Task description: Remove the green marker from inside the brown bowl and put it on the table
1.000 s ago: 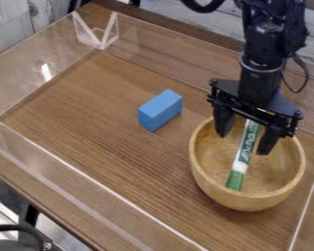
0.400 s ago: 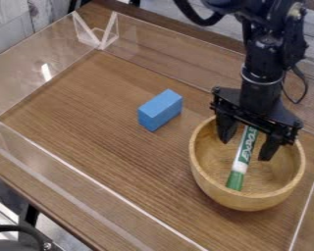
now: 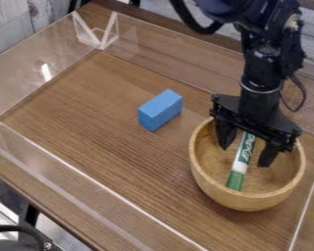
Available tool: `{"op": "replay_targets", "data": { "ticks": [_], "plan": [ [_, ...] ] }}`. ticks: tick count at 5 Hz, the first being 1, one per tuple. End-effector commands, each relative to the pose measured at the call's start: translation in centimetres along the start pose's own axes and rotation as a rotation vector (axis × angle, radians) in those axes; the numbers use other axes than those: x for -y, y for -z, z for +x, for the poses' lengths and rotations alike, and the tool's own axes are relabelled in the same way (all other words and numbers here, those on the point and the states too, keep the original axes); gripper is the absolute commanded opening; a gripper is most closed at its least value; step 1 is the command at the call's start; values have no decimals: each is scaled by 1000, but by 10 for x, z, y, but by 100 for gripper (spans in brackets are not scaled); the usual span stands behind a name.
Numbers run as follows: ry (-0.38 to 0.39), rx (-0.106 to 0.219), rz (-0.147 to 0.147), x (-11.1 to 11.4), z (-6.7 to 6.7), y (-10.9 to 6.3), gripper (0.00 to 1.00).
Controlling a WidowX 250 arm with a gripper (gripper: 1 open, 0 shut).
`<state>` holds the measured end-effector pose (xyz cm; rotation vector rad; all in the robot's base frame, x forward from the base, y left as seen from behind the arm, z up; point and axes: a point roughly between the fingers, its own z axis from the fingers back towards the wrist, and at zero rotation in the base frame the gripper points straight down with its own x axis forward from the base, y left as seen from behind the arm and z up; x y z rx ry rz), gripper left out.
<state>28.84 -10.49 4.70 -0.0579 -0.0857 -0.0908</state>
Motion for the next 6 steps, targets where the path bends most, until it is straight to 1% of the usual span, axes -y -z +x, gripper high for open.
{"op": "replay_targets", "data": {
  "ticks": [1,3,6],
  "plan": [
    [-11,26,-12,6,2,-5,100],
    [-37,23,-19,10,-4,-5,100],
    [-58,27,-32,10,-7,-13,100]
  ]
}}
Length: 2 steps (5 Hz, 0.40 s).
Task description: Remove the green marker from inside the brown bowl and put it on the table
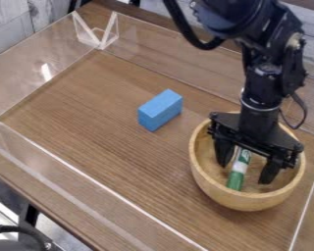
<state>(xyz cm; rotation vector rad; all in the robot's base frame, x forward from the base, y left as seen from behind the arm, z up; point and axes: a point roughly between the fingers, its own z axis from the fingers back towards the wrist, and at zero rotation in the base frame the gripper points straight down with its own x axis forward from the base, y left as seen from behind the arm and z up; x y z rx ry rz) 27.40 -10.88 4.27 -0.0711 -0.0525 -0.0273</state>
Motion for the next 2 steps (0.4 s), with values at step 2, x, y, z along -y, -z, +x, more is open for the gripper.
{"op": "replay_targets", "data": {
  "ticks": [2],
  "plan": [
    [-2,67,-31,5,5,-21,100]
  ]
}}
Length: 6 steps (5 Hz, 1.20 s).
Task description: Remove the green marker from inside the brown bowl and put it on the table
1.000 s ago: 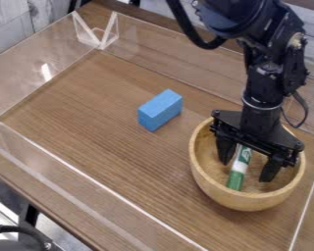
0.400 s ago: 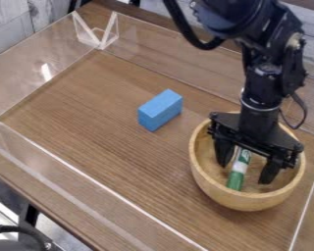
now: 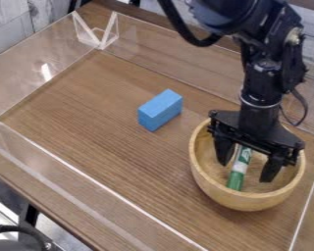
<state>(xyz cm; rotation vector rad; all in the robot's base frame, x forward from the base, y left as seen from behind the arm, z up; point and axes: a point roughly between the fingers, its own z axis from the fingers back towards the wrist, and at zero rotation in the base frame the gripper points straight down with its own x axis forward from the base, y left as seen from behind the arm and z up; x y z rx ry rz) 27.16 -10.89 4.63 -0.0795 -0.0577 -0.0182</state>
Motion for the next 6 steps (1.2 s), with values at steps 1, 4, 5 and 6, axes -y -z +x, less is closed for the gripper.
{"op": "replay_targets", "data": {
  "ticks": [1,4,5,6],
  "plan": [
    [3,67,-26,5,6,-19,100],
    [-6,74,-32,7,4,-22,100],
    [-9,75,-34,7,3,-22,100],
    [-11,77,-35,8,2,-22,100]
  ]
}}
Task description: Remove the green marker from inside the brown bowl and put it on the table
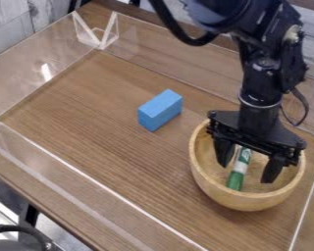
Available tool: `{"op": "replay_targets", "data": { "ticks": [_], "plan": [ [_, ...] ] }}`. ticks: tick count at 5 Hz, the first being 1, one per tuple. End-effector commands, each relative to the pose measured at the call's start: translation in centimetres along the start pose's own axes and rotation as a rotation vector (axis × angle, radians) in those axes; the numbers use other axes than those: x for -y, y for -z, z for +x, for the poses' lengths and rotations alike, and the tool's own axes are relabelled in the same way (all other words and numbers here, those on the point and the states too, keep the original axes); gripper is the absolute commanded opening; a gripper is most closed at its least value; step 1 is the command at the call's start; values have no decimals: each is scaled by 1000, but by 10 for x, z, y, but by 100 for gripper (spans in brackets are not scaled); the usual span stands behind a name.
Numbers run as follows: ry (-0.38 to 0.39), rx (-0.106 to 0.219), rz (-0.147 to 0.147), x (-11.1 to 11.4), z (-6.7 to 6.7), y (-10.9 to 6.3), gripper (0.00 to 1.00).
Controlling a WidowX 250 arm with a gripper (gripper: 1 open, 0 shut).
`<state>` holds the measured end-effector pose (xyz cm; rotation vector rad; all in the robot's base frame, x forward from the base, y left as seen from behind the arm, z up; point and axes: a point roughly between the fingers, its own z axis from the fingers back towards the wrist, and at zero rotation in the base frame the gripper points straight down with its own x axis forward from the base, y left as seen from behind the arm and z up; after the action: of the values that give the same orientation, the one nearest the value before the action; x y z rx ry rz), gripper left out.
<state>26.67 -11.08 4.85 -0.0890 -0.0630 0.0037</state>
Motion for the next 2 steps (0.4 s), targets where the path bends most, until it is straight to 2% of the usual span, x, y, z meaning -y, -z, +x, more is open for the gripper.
{"op": "replay_targets", "data": {
  "ticks": [1,2],
  "plan": [
    [10,75,-29,6,7,-20,100],
    [7,78,-29,7,6,-20,100]
  ]
}}
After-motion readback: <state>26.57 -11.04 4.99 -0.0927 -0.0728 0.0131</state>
